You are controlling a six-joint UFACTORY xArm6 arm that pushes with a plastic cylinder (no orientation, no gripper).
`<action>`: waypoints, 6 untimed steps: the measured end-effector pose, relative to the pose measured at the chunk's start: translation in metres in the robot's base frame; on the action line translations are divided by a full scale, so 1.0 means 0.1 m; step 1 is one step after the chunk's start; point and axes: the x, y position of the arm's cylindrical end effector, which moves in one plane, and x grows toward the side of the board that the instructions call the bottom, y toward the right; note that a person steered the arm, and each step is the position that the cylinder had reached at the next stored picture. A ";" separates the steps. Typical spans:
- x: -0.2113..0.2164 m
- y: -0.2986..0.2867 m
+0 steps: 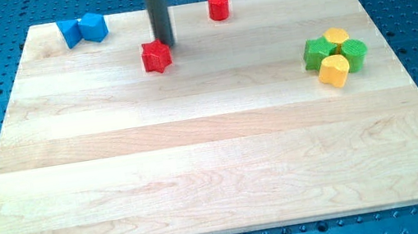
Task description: Slightly move the red circle towards the left
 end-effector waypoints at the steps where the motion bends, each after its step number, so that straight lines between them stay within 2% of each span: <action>1: -0.13 0.34; 2: -0.23 0.62; 3: -0.24 1.20; 4: -0.55 1.20; 5: -0.60 1.06; 6: -0.42 1.07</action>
